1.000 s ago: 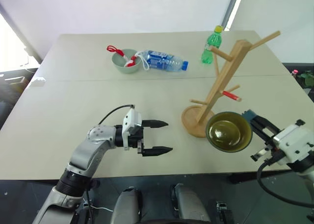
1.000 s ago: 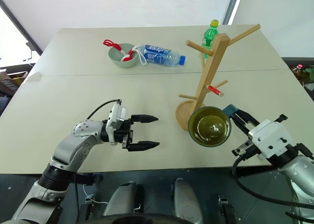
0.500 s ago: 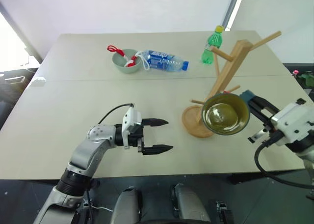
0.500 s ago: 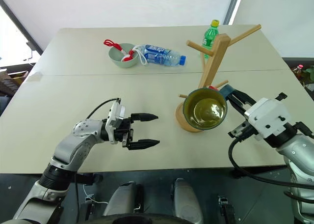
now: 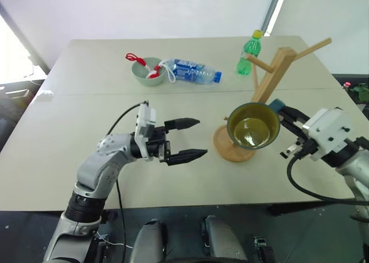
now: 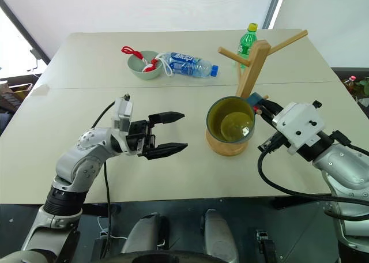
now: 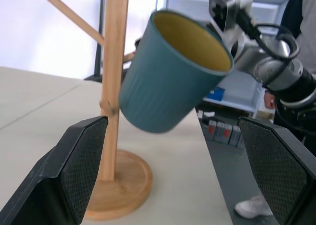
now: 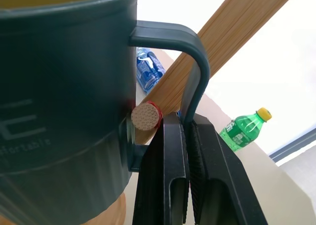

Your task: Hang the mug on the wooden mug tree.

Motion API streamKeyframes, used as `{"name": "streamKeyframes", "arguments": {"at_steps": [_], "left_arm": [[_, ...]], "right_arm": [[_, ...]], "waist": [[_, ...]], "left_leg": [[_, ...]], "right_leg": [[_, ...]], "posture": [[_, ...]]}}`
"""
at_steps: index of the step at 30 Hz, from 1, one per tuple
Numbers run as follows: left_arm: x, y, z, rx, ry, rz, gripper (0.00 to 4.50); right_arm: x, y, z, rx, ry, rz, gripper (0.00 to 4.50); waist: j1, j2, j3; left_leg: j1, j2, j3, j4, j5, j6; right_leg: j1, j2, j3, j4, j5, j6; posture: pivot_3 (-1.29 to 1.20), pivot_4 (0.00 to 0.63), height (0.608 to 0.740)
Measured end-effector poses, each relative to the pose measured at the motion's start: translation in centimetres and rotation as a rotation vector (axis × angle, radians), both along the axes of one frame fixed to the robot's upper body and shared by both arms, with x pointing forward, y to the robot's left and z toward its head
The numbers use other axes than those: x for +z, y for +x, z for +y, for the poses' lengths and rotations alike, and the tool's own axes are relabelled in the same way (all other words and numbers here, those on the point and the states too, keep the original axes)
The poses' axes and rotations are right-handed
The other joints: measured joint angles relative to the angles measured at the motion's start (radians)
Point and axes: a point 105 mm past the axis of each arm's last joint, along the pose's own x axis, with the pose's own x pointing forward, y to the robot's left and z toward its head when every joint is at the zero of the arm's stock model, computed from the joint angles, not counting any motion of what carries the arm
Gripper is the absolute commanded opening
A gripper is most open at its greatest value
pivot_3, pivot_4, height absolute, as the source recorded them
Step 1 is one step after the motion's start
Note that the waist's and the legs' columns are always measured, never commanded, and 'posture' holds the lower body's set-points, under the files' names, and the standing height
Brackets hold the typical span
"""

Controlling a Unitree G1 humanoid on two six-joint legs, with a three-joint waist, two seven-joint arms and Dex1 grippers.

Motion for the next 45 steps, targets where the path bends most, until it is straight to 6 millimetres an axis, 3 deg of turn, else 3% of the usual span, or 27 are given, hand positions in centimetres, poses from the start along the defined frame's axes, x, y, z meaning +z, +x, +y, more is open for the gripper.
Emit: {"name": "streamKeyframes", "arguments": {"at_steps": [11,12,13,18,27,34,45], "left_arm": [[0.2,0.0,-0.1,0.001,-0.005,0.001,4.5],[0.3,0.0,-0.1,0.001,-0.005,0.0,4.5],[0.3,0.0,-0.1,0.002,-0.005,-0.001,4.5],[0.3,0.1,-0.1,0.006,-0.005,0.0,4.5],[-0.1,0.1,0.0,0.013,0.001,0.021,4.5],[-0.9,0.7,1.1,0.06,0.005,0.059,4.5],[-1.2,1.1,1.4,0.073,0.007,0.074,4.5]], "right_arm": [[-0.5,0.4,-0.3,-0.028,0.017,0.052,0.04],[-0.5,0.4,-0.3,-0.029,0.018,0.05,0.65],[-0.3,0.4,-0.3,-0.031,0.016,0.041,0.93],[0.2,0.4,-0.4,-0.045,-0.02,0.015,0.93],[0.9,-0.7,-2.3,-0.087,0.027,-0.006,0.93],[0.3,-2.2,-3.7,-0.084,0.093,0.047,0.93],[-0.2,-2.6,-3.9,-0.088,0.1,0.067,0.93]], "waist": [[0.0,0.0,0.0],[0.0,0.0,0.0],[0.0,0.0,0.0],[0.0,0.0,0.0],[0.001,0.0,0.0],[0.0,0.0,0.0],[0.001,0.0,0.0]], "left_leg": [[0.0,0.0,0.0,0.0,0.0,0.0],[0.0,0.0,0.0,0.0,0.0,0.0],[0.0,0.0,0.0,0.0,0.0,0.0],[0.0,0.0,0.0,0.0,0.0,0.0],[0.0,-0.001,0.0,0.0,0.0,0.0],[0.001,0.0,0.0,0.0,0.0,0.0],[0.001,0.0,0.0,0.0,0.0,0.0]], "right_leg": [[0.0,0.0,0.0,0.0,0.0,0.0],[0.0,0.0,0.0,0.0,0.0,0.0],[0.0,0.0,0.0,0.0,0.0,0.0],[0.0,0.0,0.0,0.0,0.0,0.0],[0.0,0.0,0.0,0.0,0.0,0.0],[0.001,0.0,0.0,0.0,0.0,0.0],[0.001,0.0,0.0,0.0,0.0,0.0]], "posture": [[0.0,0.15,0.74],[0.0,0.15,0.74],[0.0,0.15,0.74],[0.0,0.15,0.74],[0.0,0.15,0.74],[0.0,0.15,0.74],[0.0,0.15,0.74]]}}
